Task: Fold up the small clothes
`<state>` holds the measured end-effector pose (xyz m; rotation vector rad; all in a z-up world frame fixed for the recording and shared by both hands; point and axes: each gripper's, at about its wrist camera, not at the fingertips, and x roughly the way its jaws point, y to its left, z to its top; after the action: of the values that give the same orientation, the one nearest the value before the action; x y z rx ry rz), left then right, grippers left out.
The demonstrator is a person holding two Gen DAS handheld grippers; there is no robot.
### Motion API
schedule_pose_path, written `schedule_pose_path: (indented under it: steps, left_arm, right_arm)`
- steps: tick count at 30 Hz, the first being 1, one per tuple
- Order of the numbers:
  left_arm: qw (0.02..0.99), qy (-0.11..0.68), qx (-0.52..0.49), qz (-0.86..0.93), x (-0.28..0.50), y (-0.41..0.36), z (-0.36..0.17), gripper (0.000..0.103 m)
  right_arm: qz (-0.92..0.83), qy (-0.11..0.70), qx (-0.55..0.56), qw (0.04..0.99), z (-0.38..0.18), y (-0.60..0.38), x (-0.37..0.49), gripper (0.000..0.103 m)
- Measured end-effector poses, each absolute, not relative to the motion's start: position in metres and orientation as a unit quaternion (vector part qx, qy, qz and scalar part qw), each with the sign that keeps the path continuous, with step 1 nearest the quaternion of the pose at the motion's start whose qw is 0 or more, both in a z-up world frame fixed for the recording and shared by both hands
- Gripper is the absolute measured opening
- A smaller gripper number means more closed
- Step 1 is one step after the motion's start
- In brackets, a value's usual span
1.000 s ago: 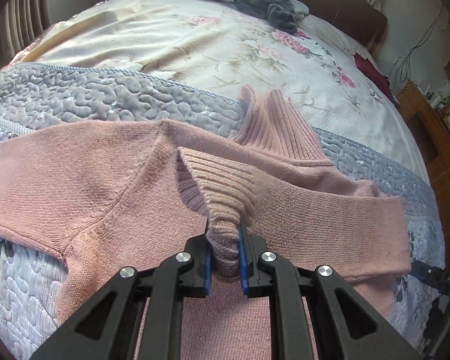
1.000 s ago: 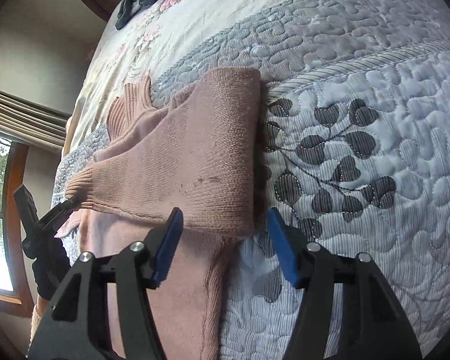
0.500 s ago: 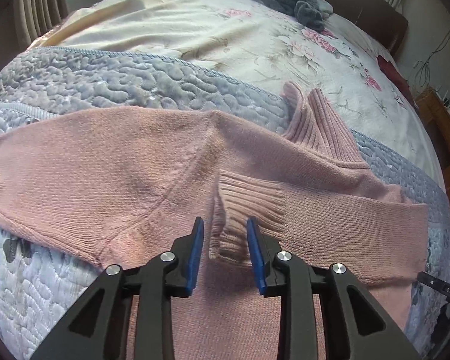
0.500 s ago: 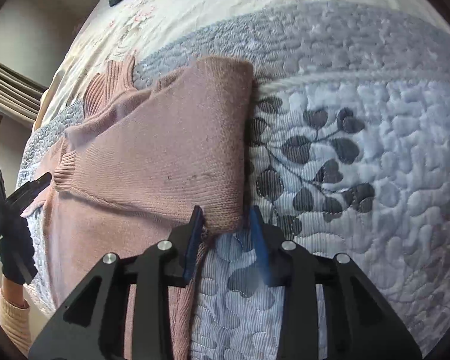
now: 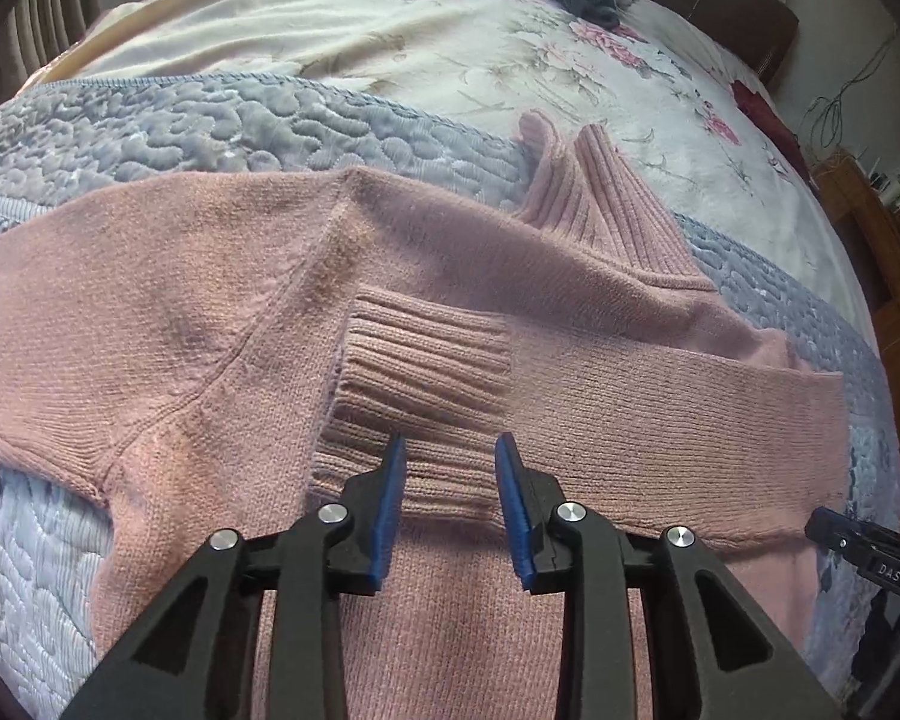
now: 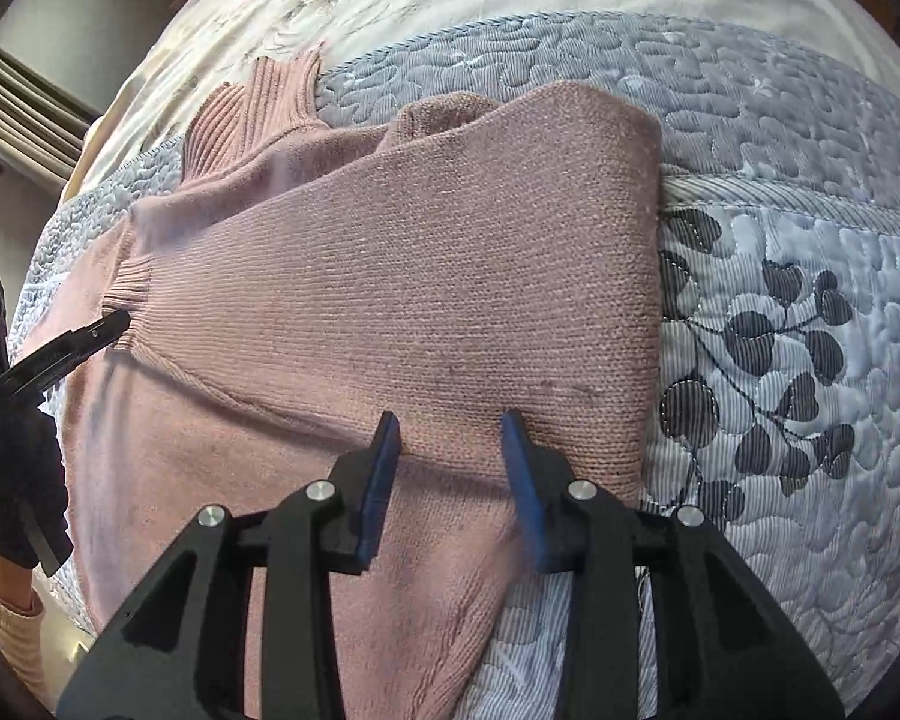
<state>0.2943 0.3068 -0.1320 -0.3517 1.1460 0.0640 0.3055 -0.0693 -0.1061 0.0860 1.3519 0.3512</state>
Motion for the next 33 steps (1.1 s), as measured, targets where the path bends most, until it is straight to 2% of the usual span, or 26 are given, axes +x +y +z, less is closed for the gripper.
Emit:
schedule_pose_path:
  steps: [7,9,12,15,26,33]
  left_arm:
    - [0.828,0.531,-0.177,0.021,0.287,0.311,-0.122,0.032]
    - [0.835,0.518,-0.186,0.012,0.272,0.317,-0.109,0.035]
    - [0.848,0.496,-0.184,0.012,0.241,0.341,-0.09,0.046]
    - [0.851,0.484,-0.196,0.052,0.209,0.391,-0.083,0.05]
    - [0.821,0.434,-0.273,0.251,0.111,0.589,-0.094,0.05]
    - [0.805,0.387,-0.347,0.287,0.083,0.678,-0.106,0.05]
  right_arm:
    - [0.155,0.617,0.029,0.771,-0.098,-0.061,0.301,0.039]
    - [0.172,0.606,0.034,0.776,-0.083,-0.056,0.291,0.043]
    - [0.206,0.591,0.029,0.779,-0.064,-0.046,0.268,0.047]
    - [0.222,0.595,0.013,0.772,-0.063,-0.032,0.253,0.047]
    - [0.288,0.617,-0.026,0.732,-0.088,0.059,0.229,0.049]
    - [0.315,0.62,-0.055,0.716,-0.1,0.113,0.215,0.049]
